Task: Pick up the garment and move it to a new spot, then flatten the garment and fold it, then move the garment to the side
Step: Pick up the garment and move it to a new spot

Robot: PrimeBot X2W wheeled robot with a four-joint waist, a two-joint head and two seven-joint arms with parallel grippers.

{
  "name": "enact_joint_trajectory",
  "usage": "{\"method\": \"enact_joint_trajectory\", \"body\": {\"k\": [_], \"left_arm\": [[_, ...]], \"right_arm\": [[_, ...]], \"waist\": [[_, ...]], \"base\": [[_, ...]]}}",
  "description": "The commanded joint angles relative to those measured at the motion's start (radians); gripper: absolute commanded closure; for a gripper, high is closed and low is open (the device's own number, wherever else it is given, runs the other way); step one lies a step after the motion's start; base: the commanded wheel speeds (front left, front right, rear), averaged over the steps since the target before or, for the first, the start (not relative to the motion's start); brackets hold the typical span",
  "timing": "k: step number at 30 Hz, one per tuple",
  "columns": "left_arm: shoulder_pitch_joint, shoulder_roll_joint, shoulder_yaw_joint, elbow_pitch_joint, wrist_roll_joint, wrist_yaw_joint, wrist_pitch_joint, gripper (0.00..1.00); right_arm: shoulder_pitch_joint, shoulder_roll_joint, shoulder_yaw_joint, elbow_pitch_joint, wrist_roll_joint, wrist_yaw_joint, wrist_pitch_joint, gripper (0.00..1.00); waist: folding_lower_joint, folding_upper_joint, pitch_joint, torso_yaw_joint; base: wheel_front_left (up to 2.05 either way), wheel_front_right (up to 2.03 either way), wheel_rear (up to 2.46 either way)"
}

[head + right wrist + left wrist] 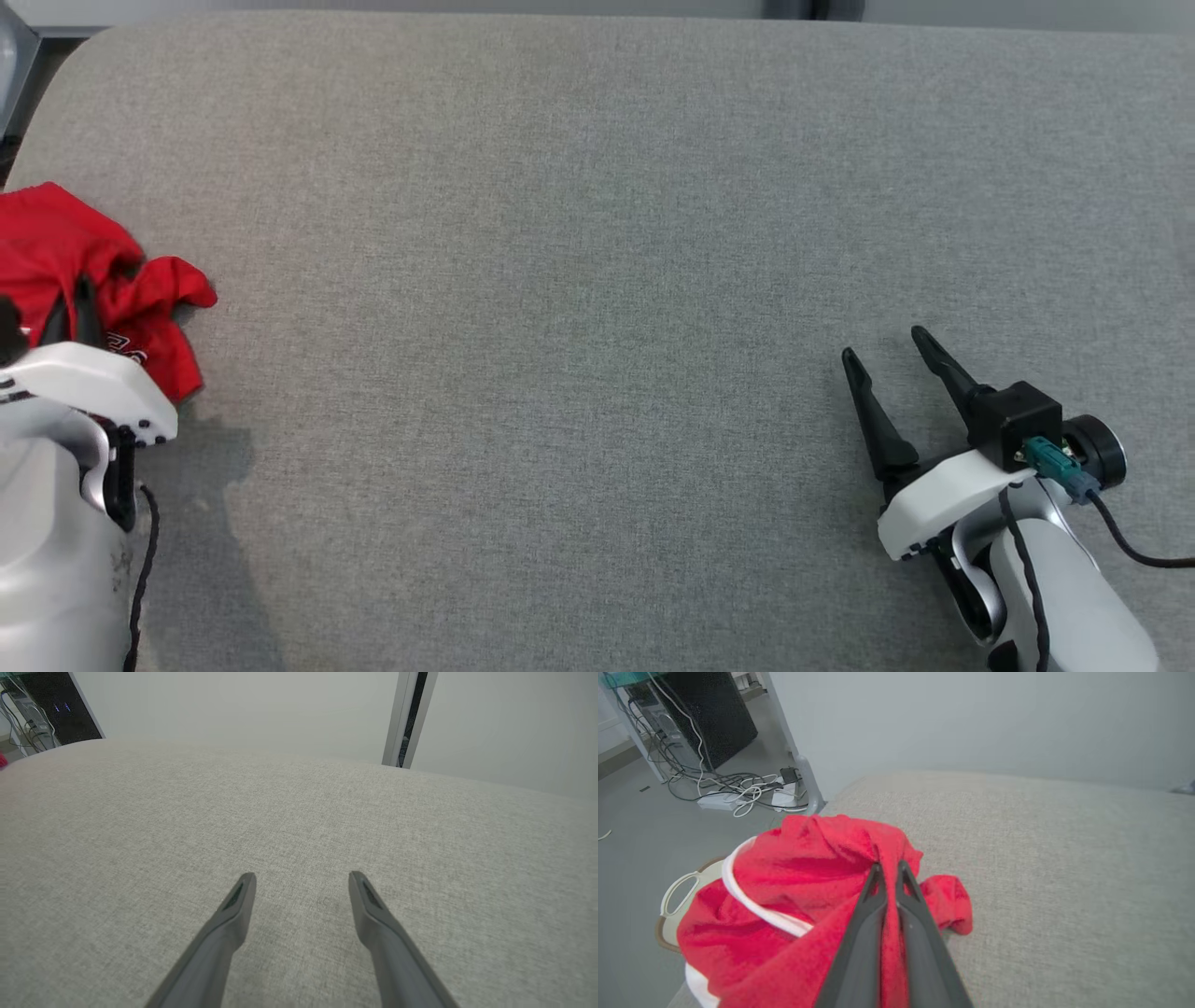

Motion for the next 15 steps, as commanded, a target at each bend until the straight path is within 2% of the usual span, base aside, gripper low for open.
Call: {"method": "enact_joint_trajectory", "body": {"k": [1,10,15], "left_arm": [[-0.017,-0.002,-0.007,-0.012,0.011,-0.004,-0.005,1.00],[0.028,-0.116,-0.109,-0.195,0.054,-0.036,-0.005,1.00],[0.070,-0.181,-0.180,-0.255,0.041,-0.057,-0.006,1.00]], "right_arm": [[0.009,-0.002,-0.001,0.002,0.006,-0.001,0.000,0.00],[0.038,0.032,-0.024,0.022,0.015,0.000,0.000,0.00],[0.053,0.044,-0.032,0.028,0.020,-0.001,0.000,0.00]], "waist": [[0.0000,0.0000,-0.013,-0.004],[0.0000,0.0000,-0.086,-0.050],[0.0000,0.0000,-0.112,-0.091]], "base": [[0.00,0.00,0.00],[0.00,0.00,0.00],[0.00,0.00,0.00]]}}
